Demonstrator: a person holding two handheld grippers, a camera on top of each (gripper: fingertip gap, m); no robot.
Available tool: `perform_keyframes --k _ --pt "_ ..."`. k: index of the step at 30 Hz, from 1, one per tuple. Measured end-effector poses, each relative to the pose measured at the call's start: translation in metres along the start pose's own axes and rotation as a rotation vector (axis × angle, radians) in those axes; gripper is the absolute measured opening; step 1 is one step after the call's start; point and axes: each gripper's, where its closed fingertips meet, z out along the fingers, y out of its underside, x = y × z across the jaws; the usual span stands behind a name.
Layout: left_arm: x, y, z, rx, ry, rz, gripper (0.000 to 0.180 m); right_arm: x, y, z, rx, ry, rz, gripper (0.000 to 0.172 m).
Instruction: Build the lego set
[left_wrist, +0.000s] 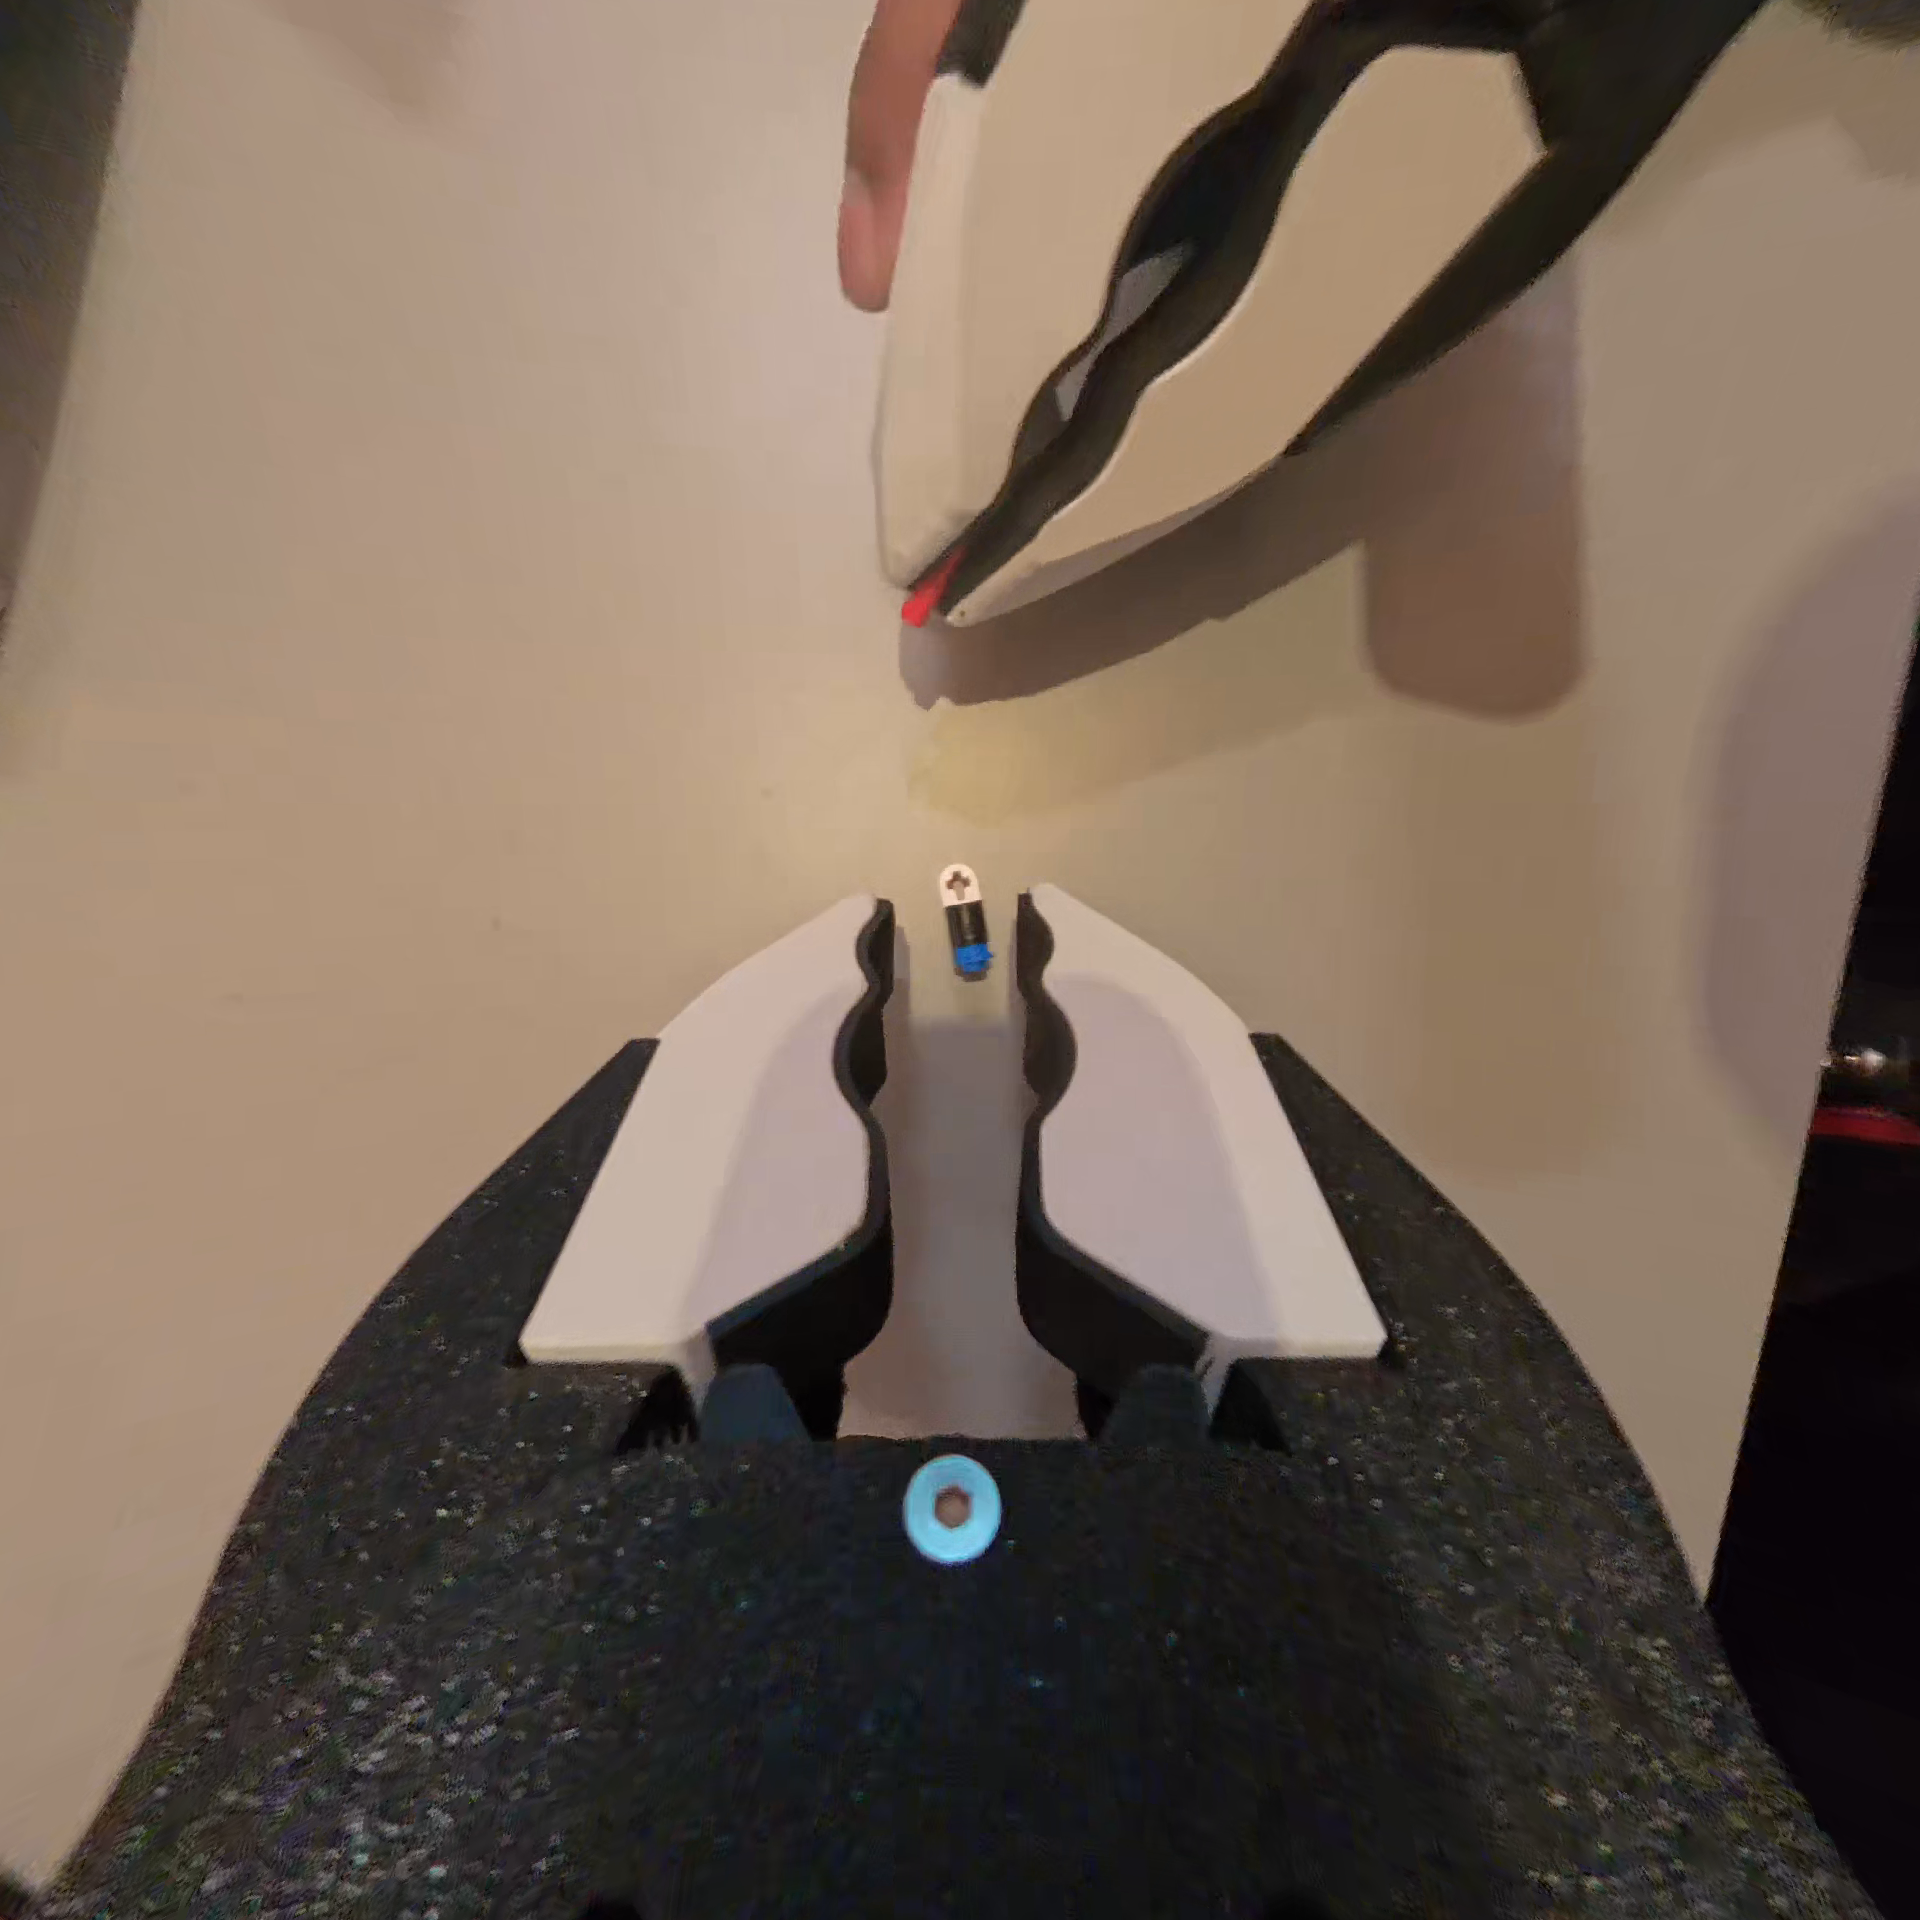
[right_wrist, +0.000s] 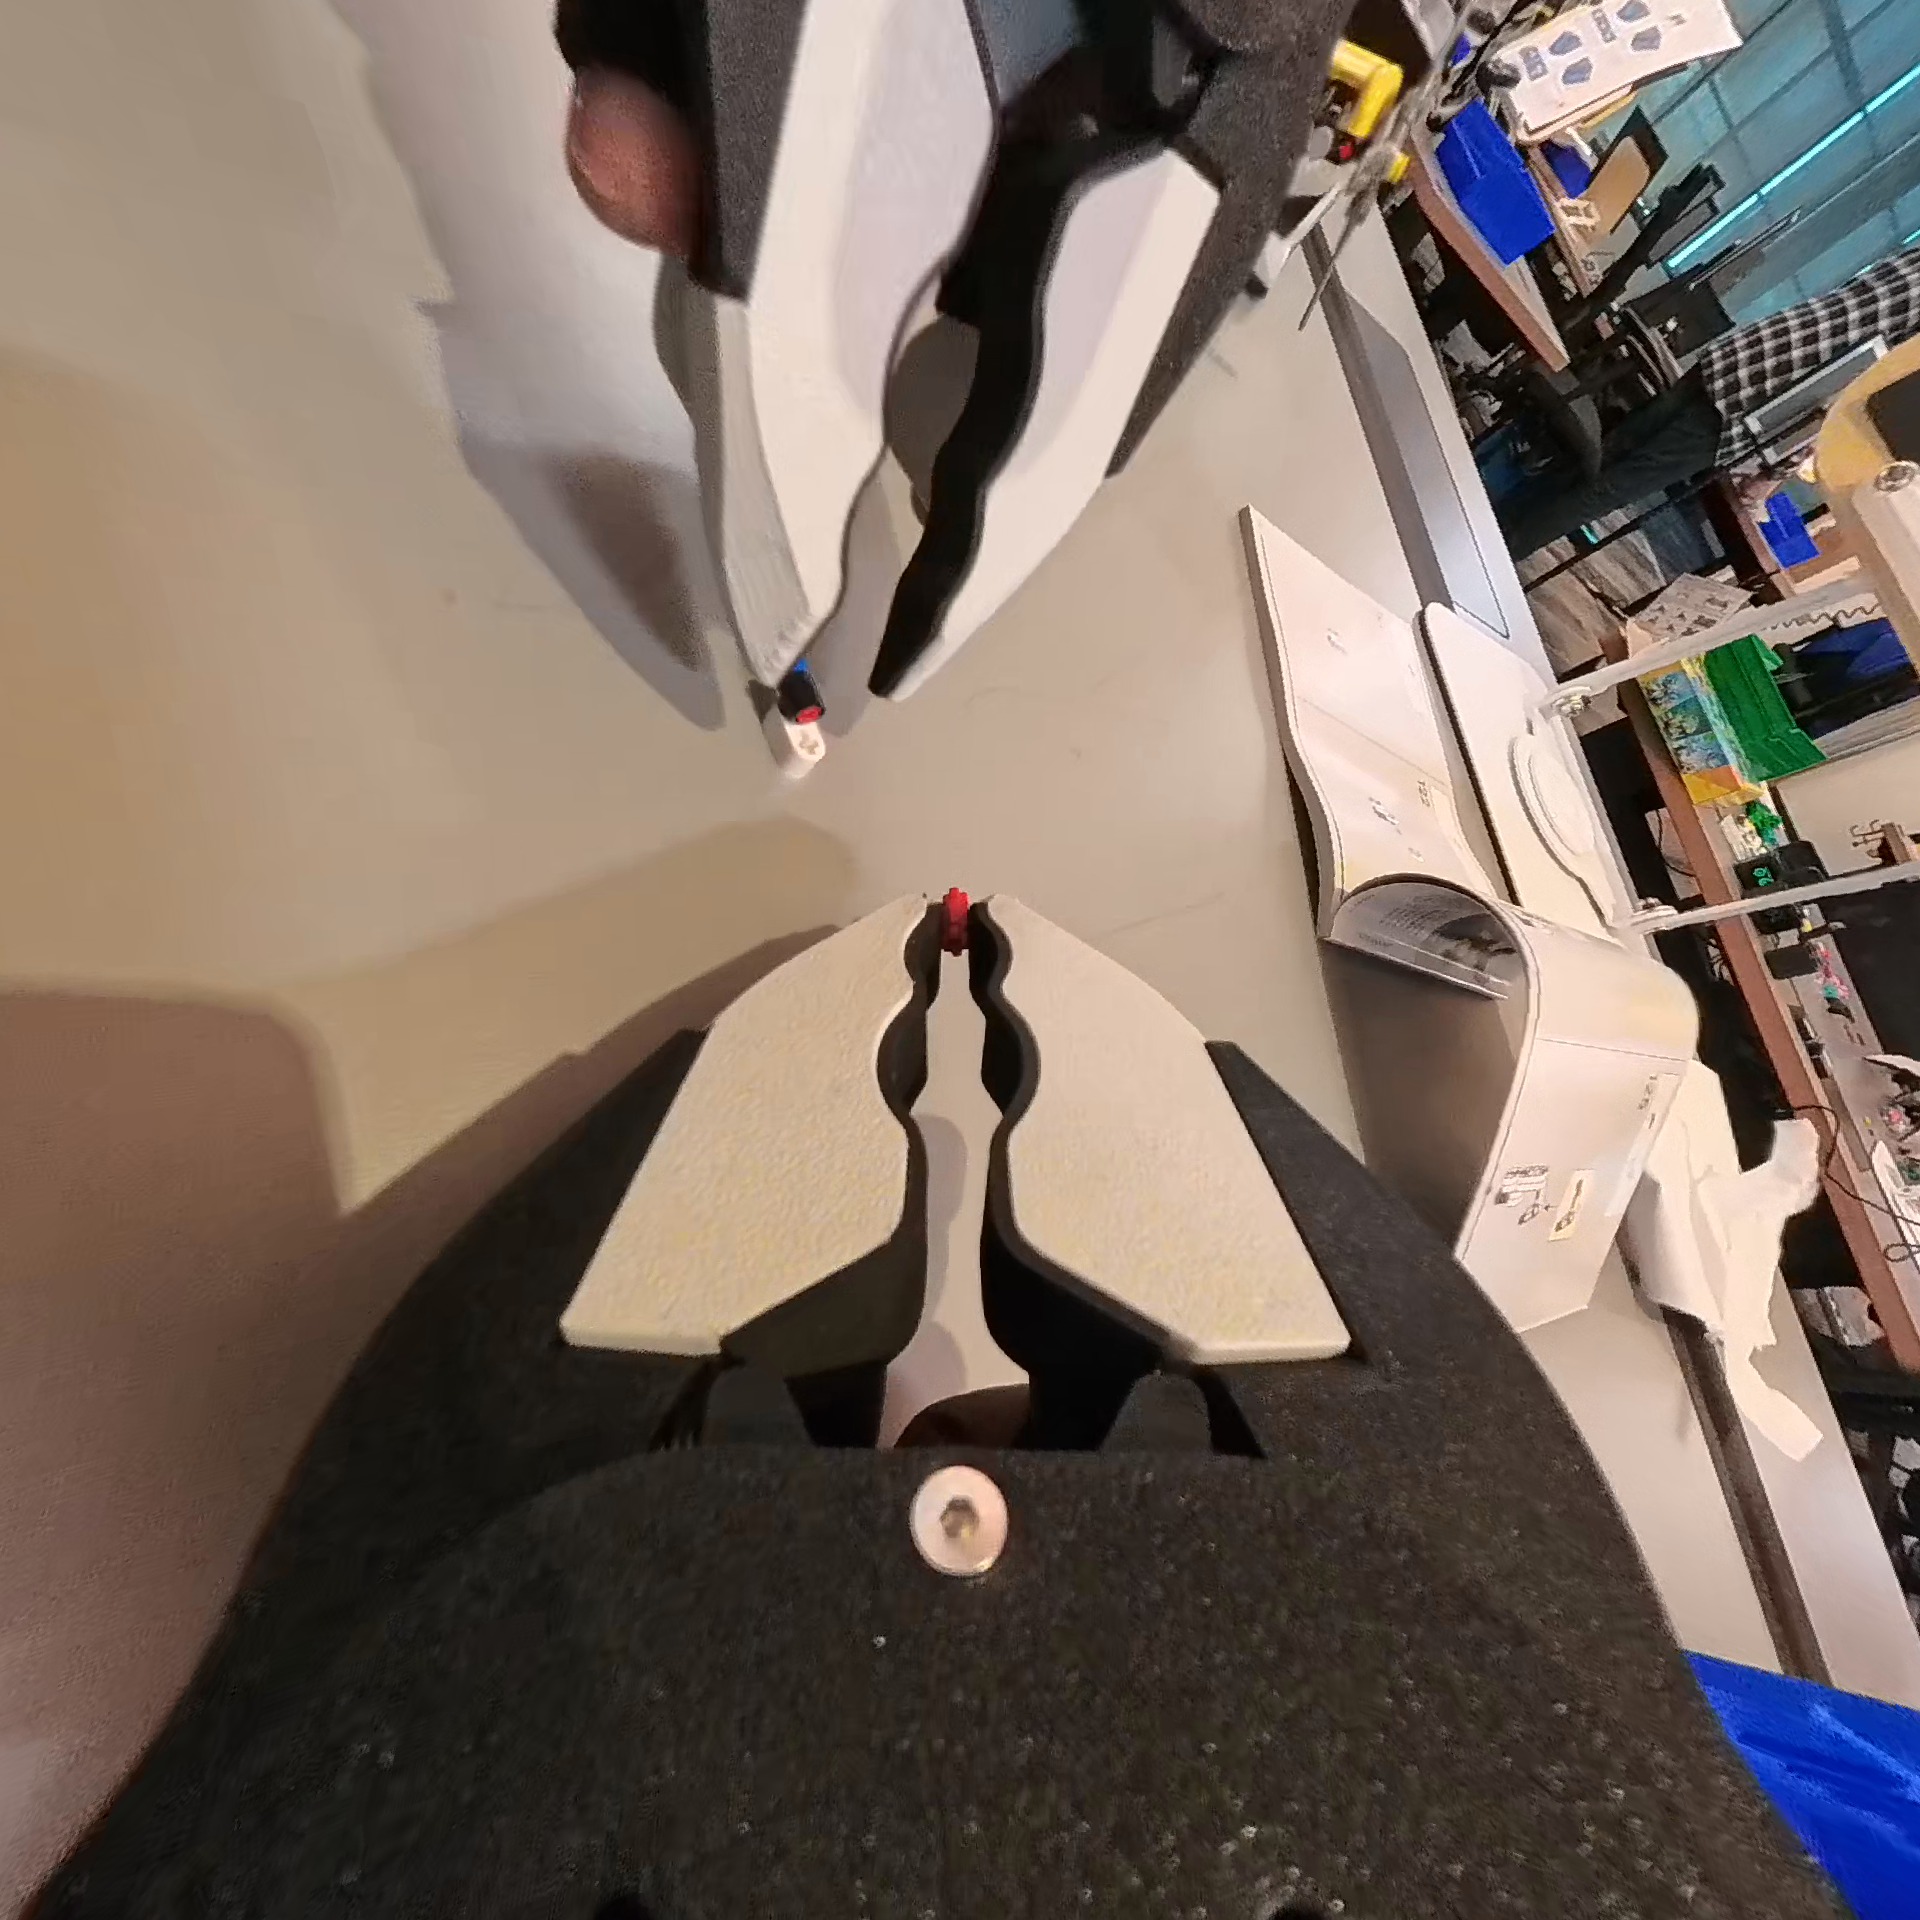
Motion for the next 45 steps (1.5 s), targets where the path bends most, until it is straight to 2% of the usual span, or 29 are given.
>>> perform_keyframes --k 9,17,21,23,27,30,33,37,45 --pt "-0.001 0.010 0.014 -0.209 -0.019 0.044 0.020 0.000 -0.001 0.000 0.000 0.000 0.001 0.004" --pt "0.001 0.014 0.014 -0.270 -0.001 0.142 0.008 -0.003 -0.004 0.001 0.015 -0.011 0.007 0.004" --pt "-0.006 0.002 0.017 -0.098 0.051 0.046 0.007 0.001 -0.009 -0.002 0.053 0.008 0.033 0.004" --pt "-0.011 -0.012 0.011 0.064 0.084 -0.057 0.007 0.008 -0.011 -0.004 0.074 0.038 0.053 0.004" --pt "-0.021 -0.049 -0.023 0.472 0.220 -0.248 0.007 0.027 -0.014 -0.012 0.136 0.125 0.100 0.004" --pt "-0.018 -0.061 -0.038 0.662 0.373 -0.331 0.007 0.039 -0.020 -0.020 0.198 0.196 0.112 0.004" --pt "-0.014 -0.069 -0.046 0.771 0.546 -0.419 0.007 0.046 -0.031 -0.029 0.270 0.252 0.090 0.004" --pt "-0.012 -0.073 -0.048 0.832 0.690 -0.506 0.007 0.046 -0.042 -0.032 0.336 0.261 0.071 0.004" --pt "-0.004 -0.077 -0.049 0.824 0.750 -0.500 0.007 0.041 -0.050 -0.029 0.373 0.232 0.077 0.004"
